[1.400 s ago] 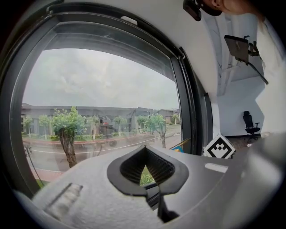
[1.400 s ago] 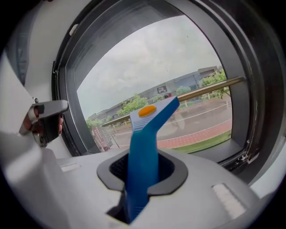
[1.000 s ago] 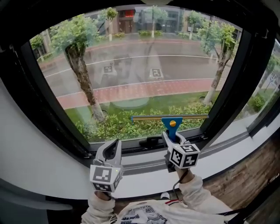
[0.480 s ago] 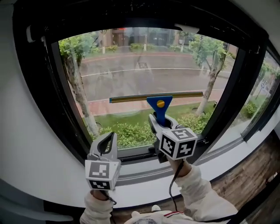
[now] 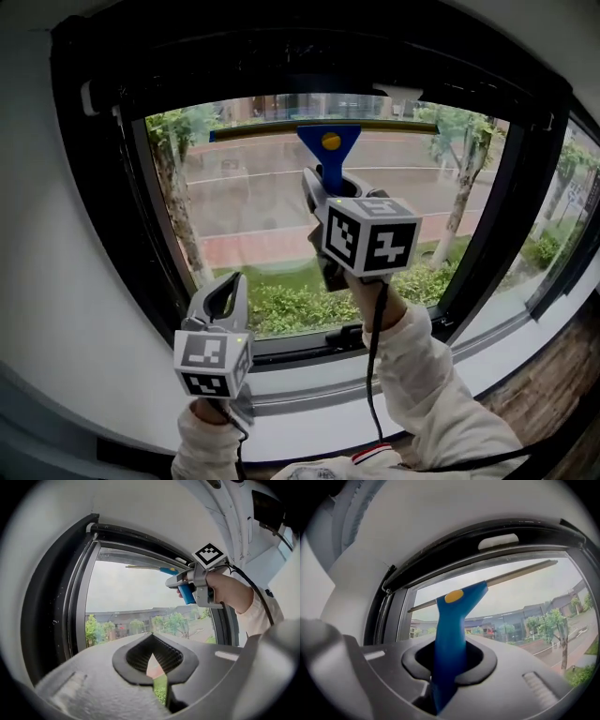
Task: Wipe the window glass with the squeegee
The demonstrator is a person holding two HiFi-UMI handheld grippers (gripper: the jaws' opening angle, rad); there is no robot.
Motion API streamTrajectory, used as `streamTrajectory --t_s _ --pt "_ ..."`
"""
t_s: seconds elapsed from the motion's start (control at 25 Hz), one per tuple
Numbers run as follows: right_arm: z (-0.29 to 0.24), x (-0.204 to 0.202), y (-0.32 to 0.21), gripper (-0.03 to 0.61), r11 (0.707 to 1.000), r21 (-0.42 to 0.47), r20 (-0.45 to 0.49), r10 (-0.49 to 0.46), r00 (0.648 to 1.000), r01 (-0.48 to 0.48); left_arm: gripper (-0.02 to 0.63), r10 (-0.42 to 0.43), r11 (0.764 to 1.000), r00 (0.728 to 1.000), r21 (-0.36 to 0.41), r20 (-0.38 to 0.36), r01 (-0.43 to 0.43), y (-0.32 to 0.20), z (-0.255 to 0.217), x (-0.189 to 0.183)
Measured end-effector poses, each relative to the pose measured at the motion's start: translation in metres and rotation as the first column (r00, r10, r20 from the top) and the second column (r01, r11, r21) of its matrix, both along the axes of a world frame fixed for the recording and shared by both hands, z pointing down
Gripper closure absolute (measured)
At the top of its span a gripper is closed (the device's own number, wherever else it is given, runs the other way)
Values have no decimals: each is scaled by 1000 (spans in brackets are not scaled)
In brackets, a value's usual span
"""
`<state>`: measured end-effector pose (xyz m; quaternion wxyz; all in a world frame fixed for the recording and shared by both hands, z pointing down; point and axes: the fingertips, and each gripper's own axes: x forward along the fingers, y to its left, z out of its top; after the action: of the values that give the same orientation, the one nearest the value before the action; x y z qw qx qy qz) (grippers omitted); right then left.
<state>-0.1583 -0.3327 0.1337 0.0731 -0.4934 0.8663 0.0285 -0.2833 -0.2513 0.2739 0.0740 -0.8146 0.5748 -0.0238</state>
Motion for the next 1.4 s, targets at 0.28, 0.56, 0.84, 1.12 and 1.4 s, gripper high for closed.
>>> streamTrajectory --t_s 0.28,0.56,0.84,1.12,1.4 --pt "-40 -4 -19 500 999 40 16 16 1000 -16 614 -23 999 1000 41 -2 24 0 -18 -10" --pt "-47 -15 -31 502 999 42 17 -2 1000 1 614 -27 998 1000 48 0 27 -3 -18 -14" --pt "-41 -18 -31 502 999 38 24 -15 1000 14 614 -31 999 1000 34 -1 31 -7 -11 -16" --pt "-18 -19 -30 502 999 -2 25 -32 999 32 614 -21 1000 1000 19 -2 21 -7 -3 -13" --pt "18 -21 -29 502 998 -50 22 -46 999 47 614 -16 1000 1000 -10 -6 16 -5 15 -11"
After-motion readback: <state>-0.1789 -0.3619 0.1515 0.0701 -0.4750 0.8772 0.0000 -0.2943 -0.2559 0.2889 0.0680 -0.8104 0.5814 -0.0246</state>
